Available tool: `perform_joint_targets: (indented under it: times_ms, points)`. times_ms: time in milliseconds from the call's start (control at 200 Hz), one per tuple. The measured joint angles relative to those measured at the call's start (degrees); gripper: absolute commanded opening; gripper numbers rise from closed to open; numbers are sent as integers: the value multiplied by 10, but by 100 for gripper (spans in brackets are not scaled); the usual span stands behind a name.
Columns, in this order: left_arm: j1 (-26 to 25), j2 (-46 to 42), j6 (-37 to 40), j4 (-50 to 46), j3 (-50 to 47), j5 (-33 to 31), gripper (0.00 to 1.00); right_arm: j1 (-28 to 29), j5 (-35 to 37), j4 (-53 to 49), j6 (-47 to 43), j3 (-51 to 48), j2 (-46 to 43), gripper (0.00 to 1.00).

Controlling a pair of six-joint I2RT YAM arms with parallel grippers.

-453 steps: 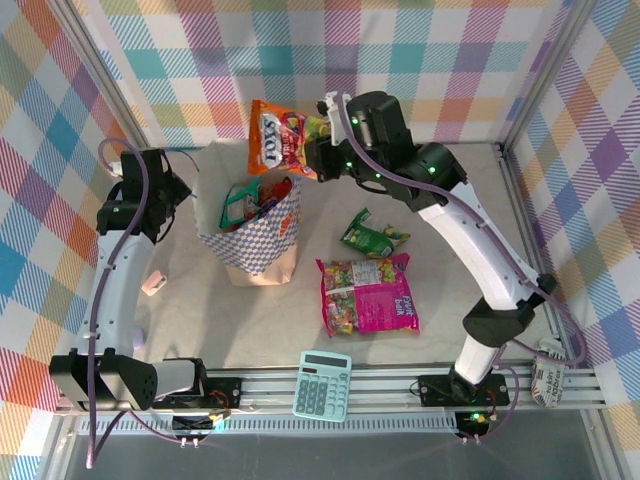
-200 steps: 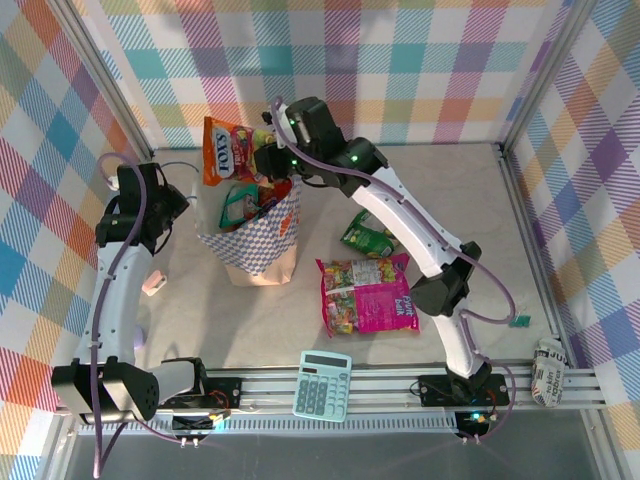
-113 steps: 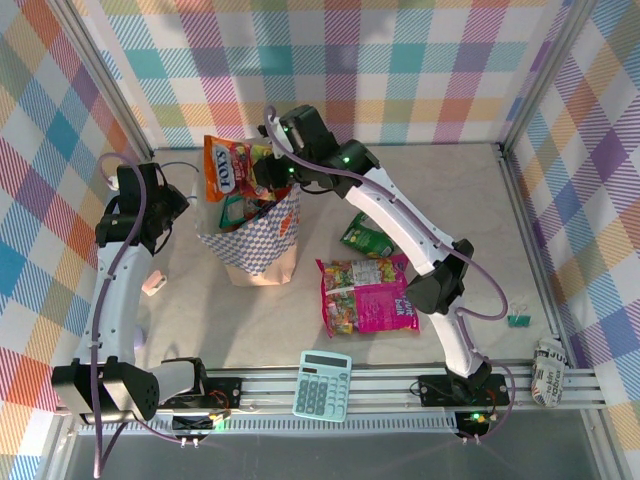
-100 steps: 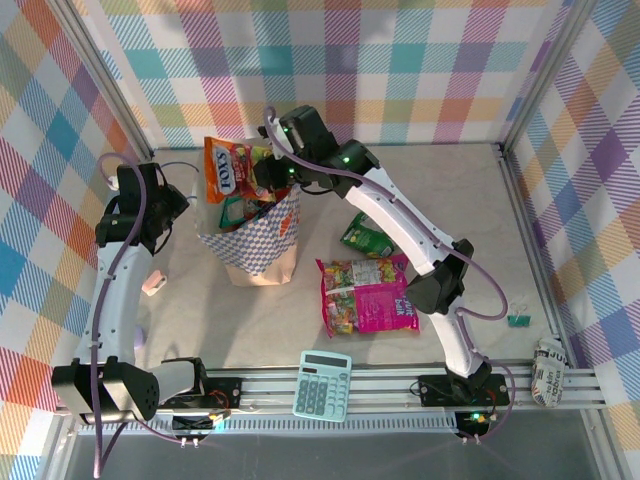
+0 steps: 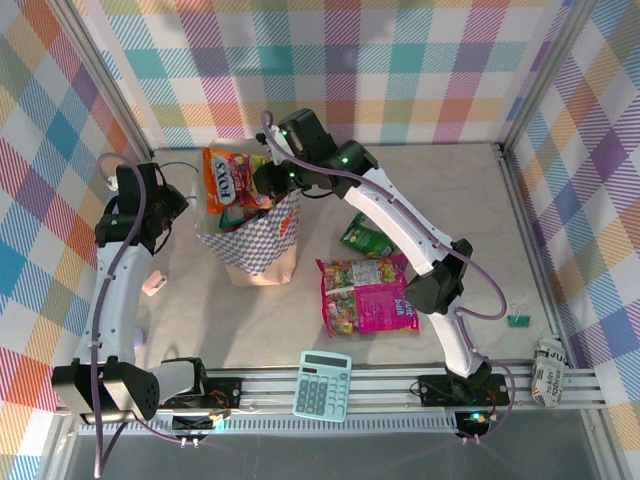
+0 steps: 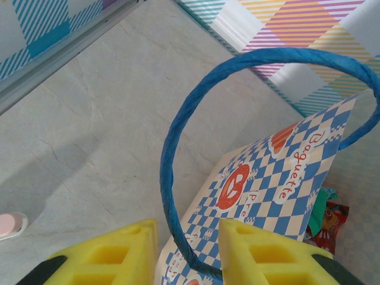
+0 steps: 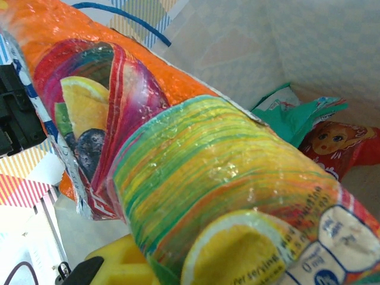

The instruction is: Place the snacks into the paper bag

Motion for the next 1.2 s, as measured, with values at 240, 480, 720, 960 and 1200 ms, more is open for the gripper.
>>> perform_joint_targets:
  times_ms: [240, 480, 720, 960, 1200]
  points:
    - [0, 0, 0, 0, 0, 4, 32, 3, -6, -15, -1, -1, 0, 0]
    - [0, 0, 0, 0, 0, 12, 32, 9, -7, -43, -10, -19, 0, 0]
    - [0, 0, 0, 0, 0, 24, 32, 17, -7, -59, -15, -40, 0, 0]
    - [0, 0, 0, 1, 0, 34, 32, 18, -5, -61, -17, -60, 0, 0]
    - [0, 0, 0, 0, 0, 34, 33, 18, -5, -62, -17, -62, 0, 0]
